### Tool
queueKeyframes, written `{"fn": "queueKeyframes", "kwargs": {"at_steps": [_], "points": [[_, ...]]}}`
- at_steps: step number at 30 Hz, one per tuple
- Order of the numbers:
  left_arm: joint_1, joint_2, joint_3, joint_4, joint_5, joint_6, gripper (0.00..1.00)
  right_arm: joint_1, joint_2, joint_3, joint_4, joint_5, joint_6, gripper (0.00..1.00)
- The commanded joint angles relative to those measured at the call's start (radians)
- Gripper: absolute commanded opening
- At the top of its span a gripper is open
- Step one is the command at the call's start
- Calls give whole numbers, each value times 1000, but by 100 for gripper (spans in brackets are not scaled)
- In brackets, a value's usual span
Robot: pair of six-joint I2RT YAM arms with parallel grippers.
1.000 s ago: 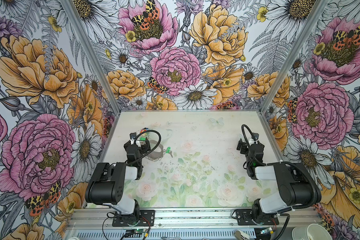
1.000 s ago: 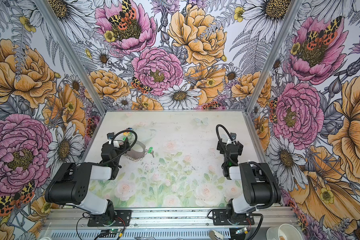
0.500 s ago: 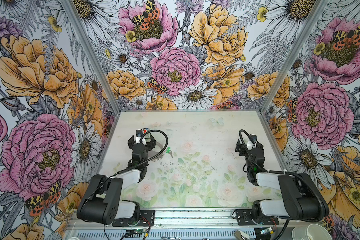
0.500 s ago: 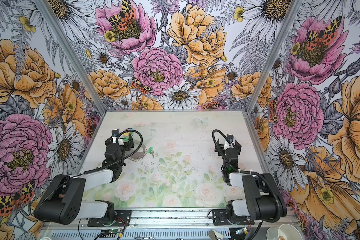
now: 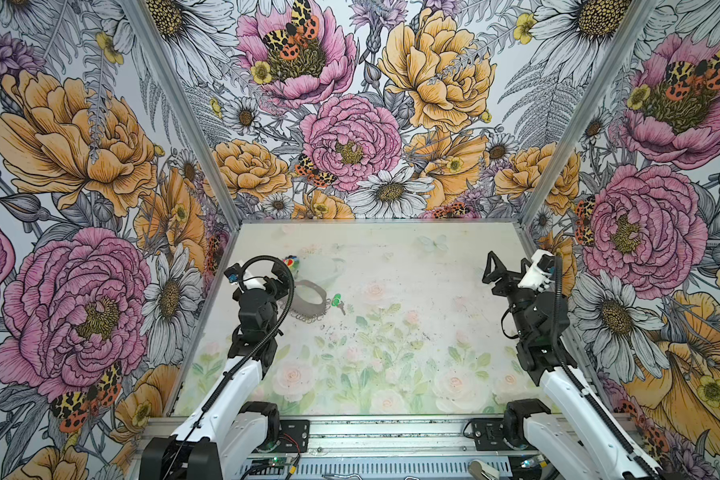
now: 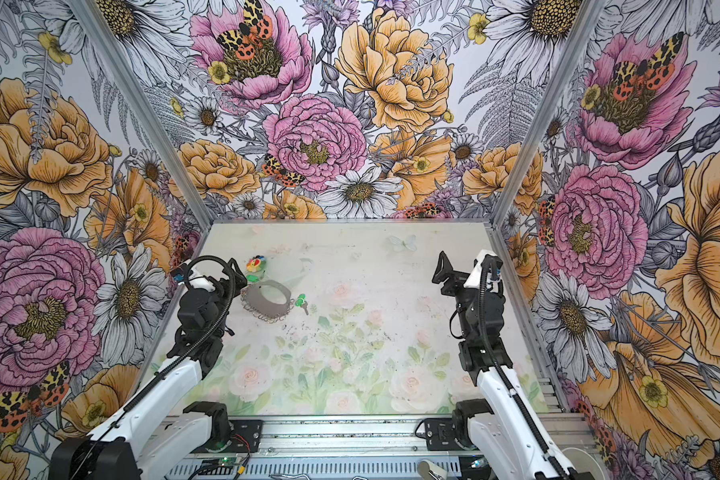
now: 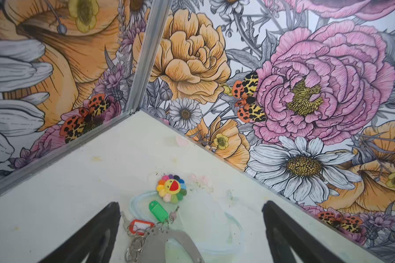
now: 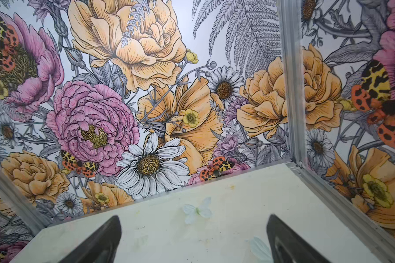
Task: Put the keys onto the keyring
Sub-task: 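Lower the left gripper toward the metal key ring while the right gripper moves inward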
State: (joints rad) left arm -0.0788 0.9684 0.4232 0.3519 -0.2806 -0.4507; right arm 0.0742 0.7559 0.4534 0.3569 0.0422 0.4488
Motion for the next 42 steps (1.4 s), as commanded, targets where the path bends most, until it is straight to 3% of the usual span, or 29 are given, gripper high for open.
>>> {"fn": "queueKeyframes", "kwargs": {"at_steps": [1,4,9,15,24,34,42], "points": [[-2,75,103,-146,209,-65,99,-36,-56,-56,-100,-157,213,99],[-47,167,194,-271,201,-55,99,-47,-46,-48,-165,-223,178,100],[-132,328,338,-432,149,-71,99,-35,75,60,-381,-229,145,100],[-172,526,478,-563,133,-144,99,10,140,74,-424,-195,143,99],[-173,726,585,-599,201,-172,98,54,254,122,-485,-126,121,100],[-195,843,642,-599,266,-177,99,68,277,143,-511,-109,116,100],[-288,903,640,-599,307,-169,97,68,242,173,-574,-42,90,100]]}}
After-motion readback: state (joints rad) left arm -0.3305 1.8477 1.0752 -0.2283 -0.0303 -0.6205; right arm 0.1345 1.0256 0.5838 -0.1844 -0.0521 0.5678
